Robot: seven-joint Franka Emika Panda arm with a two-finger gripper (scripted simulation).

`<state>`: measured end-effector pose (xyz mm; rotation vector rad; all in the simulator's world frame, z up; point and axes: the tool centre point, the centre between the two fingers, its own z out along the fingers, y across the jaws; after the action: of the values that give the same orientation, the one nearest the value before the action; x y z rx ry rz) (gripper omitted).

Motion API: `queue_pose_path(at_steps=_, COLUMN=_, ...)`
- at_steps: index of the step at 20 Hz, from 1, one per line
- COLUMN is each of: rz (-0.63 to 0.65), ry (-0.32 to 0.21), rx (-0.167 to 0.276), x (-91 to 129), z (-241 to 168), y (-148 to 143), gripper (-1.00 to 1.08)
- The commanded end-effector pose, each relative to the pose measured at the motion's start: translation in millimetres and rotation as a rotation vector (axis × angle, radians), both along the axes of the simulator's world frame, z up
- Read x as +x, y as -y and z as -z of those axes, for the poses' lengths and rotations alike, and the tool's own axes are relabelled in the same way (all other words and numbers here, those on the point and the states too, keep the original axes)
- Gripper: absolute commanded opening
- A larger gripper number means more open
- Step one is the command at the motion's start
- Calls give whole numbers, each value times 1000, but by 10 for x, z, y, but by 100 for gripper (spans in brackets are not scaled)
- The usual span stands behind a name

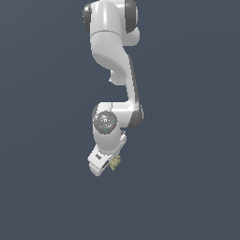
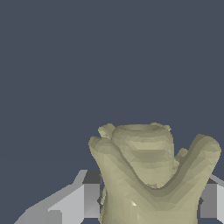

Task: Pick up the object and move it to a goal position.

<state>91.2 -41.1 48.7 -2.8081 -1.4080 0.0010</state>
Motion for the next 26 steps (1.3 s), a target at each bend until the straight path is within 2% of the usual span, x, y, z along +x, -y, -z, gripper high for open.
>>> queue_pose_path(at_steps=1, rz=0, ry=1, rx=0, x=-10, z=-19, y=-2, gripper=-100)
queue_pose_path(at_steps=13, rz=0, ry=0, rx=-1, x=-269, z=-363, y=-61, gripper=-100)
queue_pose_path(at_steps=26, rz=0, ry=0, rx=-3, x=-898, z=-1214, y=-208, gripper=-100)
